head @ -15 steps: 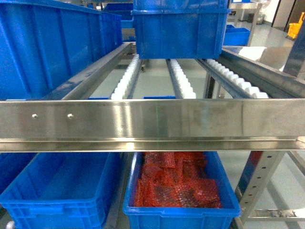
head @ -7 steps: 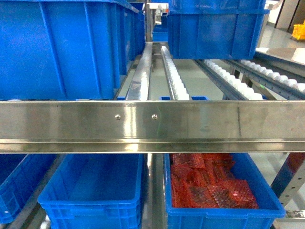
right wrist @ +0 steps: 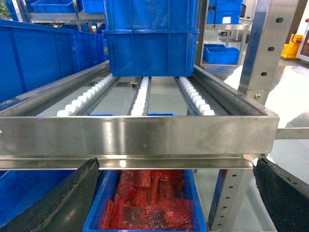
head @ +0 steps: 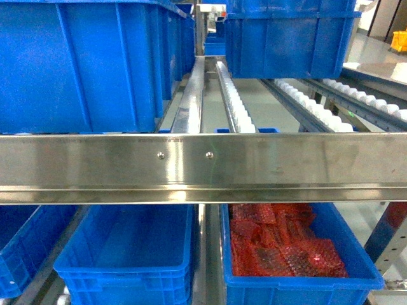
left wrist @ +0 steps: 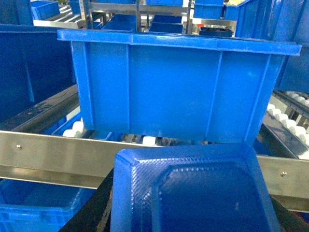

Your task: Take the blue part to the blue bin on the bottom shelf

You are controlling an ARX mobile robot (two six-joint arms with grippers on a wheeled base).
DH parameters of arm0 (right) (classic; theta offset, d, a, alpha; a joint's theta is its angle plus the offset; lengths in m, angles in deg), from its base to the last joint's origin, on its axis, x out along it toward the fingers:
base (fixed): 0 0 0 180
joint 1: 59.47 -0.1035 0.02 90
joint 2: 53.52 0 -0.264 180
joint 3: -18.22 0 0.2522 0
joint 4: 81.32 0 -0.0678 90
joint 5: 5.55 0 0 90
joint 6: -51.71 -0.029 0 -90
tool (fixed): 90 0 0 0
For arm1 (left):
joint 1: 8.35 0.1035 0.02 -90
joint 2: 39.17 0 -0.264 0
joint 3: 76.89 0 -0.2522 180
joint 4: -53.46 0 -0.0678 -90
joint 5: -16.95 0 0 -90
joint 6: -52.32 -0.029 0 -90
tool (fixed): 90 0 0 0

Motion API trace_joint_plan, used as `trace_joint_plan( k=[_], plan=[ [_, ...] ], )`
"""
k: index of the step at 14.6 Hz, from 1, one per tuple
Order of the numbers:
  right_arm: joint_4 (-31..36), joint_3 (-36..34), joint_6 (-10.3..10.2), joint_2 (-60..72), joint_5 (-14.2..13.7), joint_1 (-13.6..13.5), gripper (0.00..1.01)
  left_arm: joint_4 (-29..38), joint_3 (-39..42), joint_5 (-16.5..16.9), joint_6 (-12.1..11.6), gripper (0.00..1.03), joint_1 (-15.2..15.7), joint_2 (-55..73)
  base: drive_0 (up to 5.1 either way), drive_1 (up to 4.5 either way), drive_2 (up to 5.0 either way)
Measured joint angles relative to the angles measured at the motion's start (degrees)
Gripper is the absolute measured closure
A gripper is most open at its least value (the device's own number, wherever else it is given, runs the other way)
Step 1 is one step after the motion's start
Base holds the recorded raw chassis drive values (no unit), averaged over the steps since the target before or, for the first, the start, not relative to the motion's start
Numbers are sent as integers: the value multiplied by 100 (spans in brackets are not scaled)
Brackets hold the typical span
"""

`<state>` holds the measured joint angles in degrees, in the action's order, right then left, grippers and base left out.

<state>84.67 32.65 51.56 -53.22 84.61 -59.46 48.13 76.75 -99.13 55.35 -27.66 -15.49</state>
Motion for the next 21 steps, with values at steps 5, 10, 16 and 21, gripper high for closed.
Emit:
trace_joint_plan(
  k=[5,10,16,21],
  plan=[
    [0,0,-2,0,0,0,3,0,0,0,0,59,0,0,0,0,0],
    [11,0,0,0,0,0,3,11,0,0,0,59,0,0,0,0,0],
    [0,0,-4,0,-13,0,3,7,0,0,0,59,0,0,0,0,0],
    [-2,0,4,0,-11,0,3,4,0,0,0,59,0,0,0,0,0]
  ],
)
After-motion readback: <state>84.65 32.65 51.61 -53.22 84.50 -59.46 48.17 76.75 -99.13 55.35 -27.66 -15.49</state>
